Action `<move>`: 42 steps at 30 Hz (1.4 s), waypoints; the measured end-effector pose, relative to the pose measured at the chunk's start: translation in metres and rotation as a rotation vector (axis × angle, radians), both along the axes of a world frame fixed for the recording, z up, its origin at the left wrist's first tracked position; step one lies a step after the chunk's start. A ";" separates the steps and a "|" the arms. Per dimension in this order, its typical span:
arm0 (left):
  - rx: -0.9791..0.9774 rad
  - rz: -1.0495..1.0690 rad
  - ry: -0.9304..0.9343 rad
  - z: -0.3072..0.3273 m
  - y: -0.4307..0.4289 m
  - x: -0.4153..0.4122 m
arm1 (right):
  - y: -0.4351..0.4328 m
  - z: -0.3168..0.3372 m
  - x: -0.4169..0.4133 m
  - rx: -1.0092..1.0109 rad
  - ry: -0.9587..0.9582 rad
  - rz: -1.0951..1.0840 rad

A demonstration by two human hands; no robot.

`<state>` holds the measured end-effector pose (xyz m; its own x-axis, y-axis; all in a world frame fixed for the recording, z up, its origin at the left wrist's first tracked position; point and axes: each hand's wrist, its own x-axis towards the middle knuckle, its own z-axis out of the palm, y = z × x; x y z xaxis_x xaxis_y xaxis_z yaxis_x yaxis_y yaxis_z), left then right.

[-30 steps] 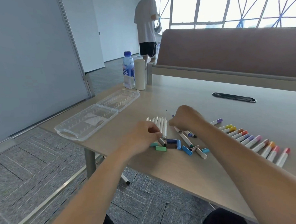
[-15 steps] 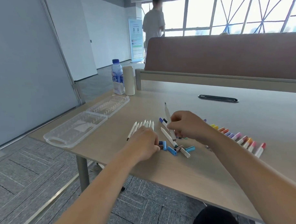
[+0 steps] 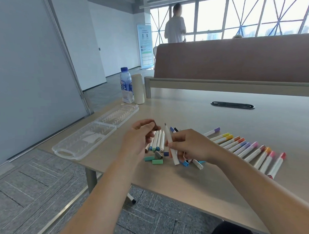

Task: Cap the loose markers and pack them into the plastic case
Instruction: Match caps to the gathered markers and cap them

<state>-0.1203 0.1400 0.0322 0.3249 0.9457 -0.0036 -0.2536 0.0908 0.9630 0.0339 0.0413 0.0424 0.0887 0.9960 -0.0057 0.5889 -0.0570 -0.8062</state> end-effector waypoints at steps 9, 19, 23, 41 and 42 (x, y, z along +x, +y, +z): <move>0.023 -0.009 0.009 0.001 -0.003 -0.001 | 0.004 -0.006 -0.005 -0.015 -0.111 0.096; 0.365 0.041 0.283 0.007 -0.015 -0.005 | 0.004 0.000 -0.010 0.011 -0.033 0.046; 0.445 0.080 0.323 0.013 -0.019 -0.004 | 0.005 0.003 -0.012 0.037 0.079 -0.003; 0.395 -0.035 0.279 0.014 0.011 -0.012 | 0.022 0.006 -0.012 0.013 0.135 0.012; 0.410 -0.042 0.285 0.012 0.011 -0.012 | 0.023 0.005 -0.013 0.011 0.125 0.007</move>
